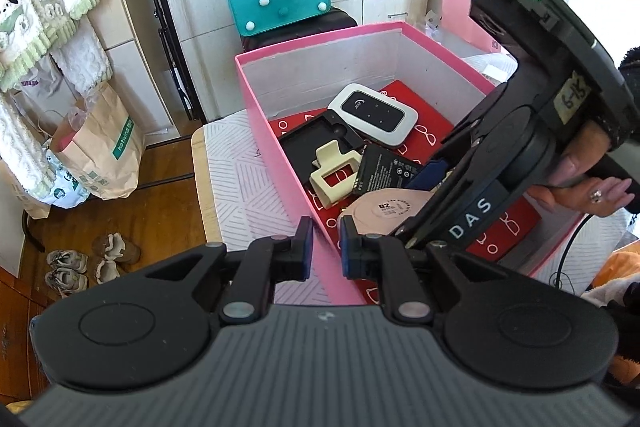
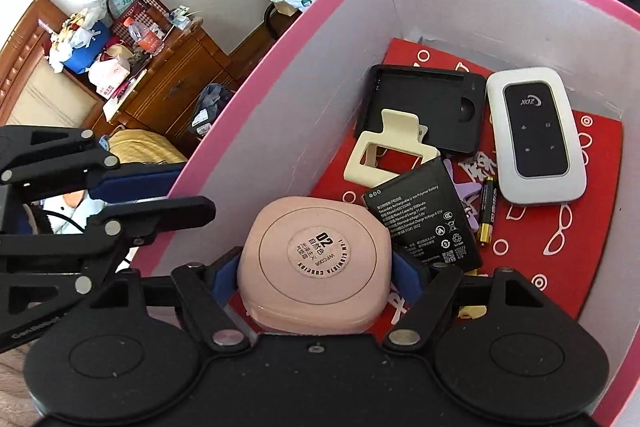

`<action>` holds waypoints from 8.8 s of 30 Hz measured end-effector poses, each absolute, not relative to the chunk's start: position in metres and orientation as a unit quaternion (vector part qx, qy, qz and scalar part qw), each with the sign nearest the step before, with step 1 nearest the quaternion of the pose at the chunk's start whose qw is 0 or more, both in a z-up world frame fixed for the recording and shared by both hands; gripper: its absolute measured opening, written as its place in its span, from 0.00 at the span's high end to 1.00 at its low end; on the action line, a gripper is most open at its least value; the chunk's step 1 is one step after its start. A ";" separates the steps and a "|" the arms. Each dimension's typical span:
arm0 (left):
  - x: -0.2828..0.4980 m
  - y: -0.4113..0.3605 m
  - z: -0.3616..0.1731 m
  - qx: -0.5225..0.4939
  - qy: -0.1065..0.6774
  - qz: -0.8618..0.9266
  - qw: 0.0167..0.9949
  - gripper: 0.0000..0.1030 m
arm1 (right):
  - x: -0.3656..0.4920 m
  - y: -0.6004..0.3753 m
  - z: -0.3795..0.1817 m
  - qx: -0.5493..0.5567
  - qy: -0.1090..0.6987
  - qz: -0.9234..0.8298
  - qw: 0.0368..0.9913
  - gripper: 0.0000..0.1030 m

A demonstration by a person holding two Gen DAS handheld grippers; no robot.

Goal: Organize rigid objects
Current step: 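Lower the peach compact into the pink box and open the right tool, then grasp the silver keys on the table with the right tool, then carry the keys into the pink box and open the right tool, then grasp the grey router on the table with the right tool, then lower the grey router into the pink box and open the right tool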

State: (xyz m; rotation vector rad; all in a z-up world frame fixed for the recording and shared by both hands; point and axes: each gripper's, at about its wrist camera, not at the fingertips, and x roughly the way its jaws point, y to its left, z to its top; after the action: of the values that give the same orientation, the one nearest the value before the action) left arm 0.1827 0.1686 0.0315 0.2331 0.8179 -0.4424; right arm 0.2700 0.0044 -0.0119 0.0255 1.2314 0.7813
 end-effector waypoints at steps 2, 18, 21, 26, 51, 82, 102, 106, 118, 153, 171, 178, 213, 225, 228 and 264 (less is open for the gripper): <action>0.182 0.169 0.031 0.111 0.393 -0.214 0.887 0.89 | 0.268 0.005 -0.011 -0.005 0.553 0.358 0.753 0.22; 0.182 0.173 0.031 0.103 0.390 -0.213 0.890 0.89 | 0.243 -0.061 0.045 0.024 0.491 0.360 0.793 0.22; 0.182 0.172 0.031 0.101 0.389 -0.212 0.891 0.89 | 0.228 -0.093 0.060 0.036 0.447 0.347 0.824 0.22; 0.182 0.172 0.031 0.101 0.390 -0.213 0.890 0.89 | 0.200 -0.147 0.074 0.029 0.341 0.243 0.908 0.13; 0.179 0.171 0.028 0.098 0.382 -0.205 0.896 0.87 | 0.208 -0.233 -0.044 0.098 0.328 0.150 0.927 0.67; 0.180 0.173 0.029 0.102 0.381 -0.207 0.896 0.87 | 0.200 -0.206 -0.052 0.017 0.322 0.164 0.932 0.91; 0.180 0.174 0.028 0.114 0.383 -0.202 0.894 0.87 | 0.179 -0.191 0.070 0.022 0.240 0.230 0.943 0.91; 0.180 0.170 0.029 0.134 0.388 -0.197 0.891 0.87 | 0.177 -0.173 0.095 0.022 0.238 0.283 0.929 0.91; 0.175 0.152 0.031 0.176 0.392 -0.180 0.885 0.87 | 0.183 -0.109 0.043 0.045 0.357 0.402 0.842 0.90; 0.178 0.146 0.031 0.178 0.405 -0.168 0.881 0.87 | 0.154 -0.231 0.027 0.130 0.327 0.244 0.904 0.73; 0.190 0.145 0.027 0.167 0.422 -0.164 0.876 0.87 | 0.171 -0.211 -0.007 -0.045 0.309 0.162 0.936 0.53; 0.199 0.146 0.023 0.158 0.421 -0.164 0.878 0.87 | 0.200 -0.205 -0.036 -0.067 0.325 0.159 0.930 0.36; 0.214 0.136 0.032 0.094 0.459 -0.072 0.880 0.94 | 0.253 -0.209 -0.065 -0.040 0.415 0.153 0.896 0.29; 0.214 0.139 0.034 0.099 0.459 -0.090 0.879 0.94 | 0.227 -0.212 -0.071 0.014 0.369 0.099 0.924 0.38; 0.211 0.138 0.033 0.107 0.454 -0.098 0.879 0.94 | 0.210 -0.213 -0.062 0.034 0.356 0.094 0.929 0.38; 0.205 0.134 0.034 0.124 0.442 -0.095 0.883 0.94 | 0.252 -0.035 0.000 -0.342 0.380 0.324 0.796 0.37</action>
State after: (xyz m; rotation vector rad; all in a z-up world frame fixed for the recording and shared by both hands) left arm 0.2046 0.1338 0.0339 0.2573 0.9212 -0.1985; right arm 0.2523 -0.0352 -0.0003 -0.7351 0.8154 0.6956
